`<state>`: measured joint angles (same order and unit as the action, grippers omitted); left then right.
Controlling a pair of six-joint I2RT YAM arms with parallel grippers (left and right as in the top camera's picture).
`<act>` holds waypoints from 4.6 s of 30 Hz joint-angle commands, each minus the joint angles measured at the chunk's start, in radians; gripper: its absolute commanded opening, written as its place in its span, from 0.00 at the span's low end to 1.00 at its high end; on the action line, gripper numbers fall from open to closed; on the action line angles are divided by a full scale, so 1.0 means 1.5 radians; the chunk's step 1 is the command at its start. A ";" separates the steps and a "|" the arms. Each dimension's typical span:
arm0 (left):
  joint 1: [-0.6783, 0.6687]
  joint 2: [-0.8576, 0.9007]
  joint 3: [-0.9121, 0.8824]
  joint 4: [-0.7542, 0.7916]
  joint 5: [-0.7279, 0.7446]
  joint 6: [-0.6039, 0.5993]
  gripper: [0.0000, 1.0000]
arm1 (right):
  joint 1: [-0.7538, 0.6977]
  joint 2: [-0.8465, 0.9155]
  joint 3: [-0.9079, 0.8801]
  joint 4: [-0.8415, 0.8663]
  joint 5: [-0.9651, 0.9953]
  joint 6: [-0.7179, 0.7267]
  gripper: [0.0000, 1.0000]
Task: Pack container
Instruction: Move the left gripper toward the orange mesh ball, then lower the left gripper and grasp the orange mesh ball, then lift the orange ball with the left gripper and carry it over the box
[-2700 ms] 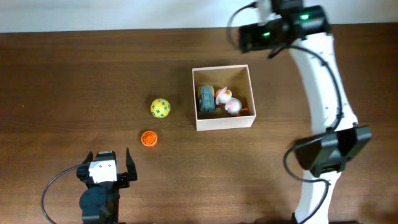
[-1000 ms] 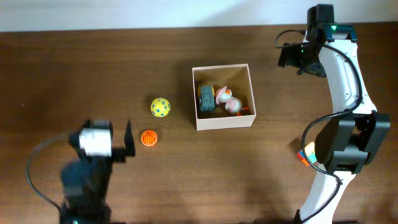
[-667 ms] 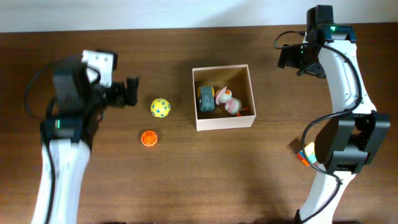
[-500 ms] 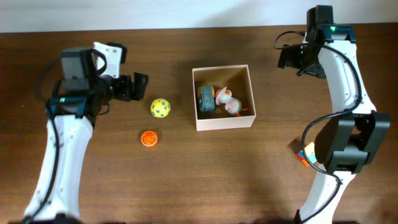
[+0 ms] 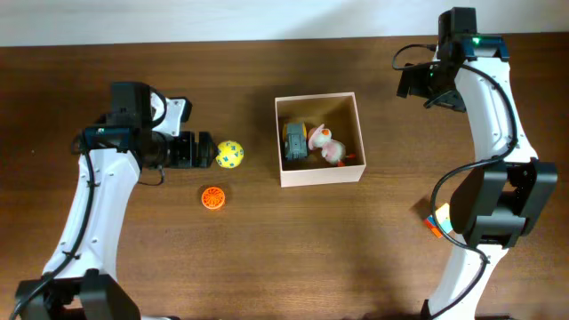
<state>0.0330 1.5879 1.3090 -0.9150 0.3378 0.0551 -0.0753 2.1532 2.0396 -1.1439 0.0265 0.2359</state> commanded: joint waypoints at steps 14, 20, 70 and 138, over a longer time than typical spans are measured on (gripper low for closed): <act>-0.111 0.180 0.010 0.010 -0.156 -0.151 0.99 | 0.002 0.000 -0.001 0.000 0.008 0.006 0.99; -0.111 0.206 0.009 -0.025 -0.181 -0.187 0.99 | 0.002 0.000 -0.001 0.000 0.008 0.006 0.99; -0.154 0.210 -0.107 0.052 -0.204 -0.207 0.63 | 0.002 0.000 -0.001 0.000 0.008 0.006 0.99; -0.424 0.302 0.254 0.377 -0.188 0.019 0.50 | 0.002 0.000 -0.001 0.000 0.008 0.006 0.99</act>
<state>-0.5957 2.0354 1.6756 -0.3843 0.0628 0.0681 -0.0753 2.1532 2.0396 -1.1439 0.0265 0.2359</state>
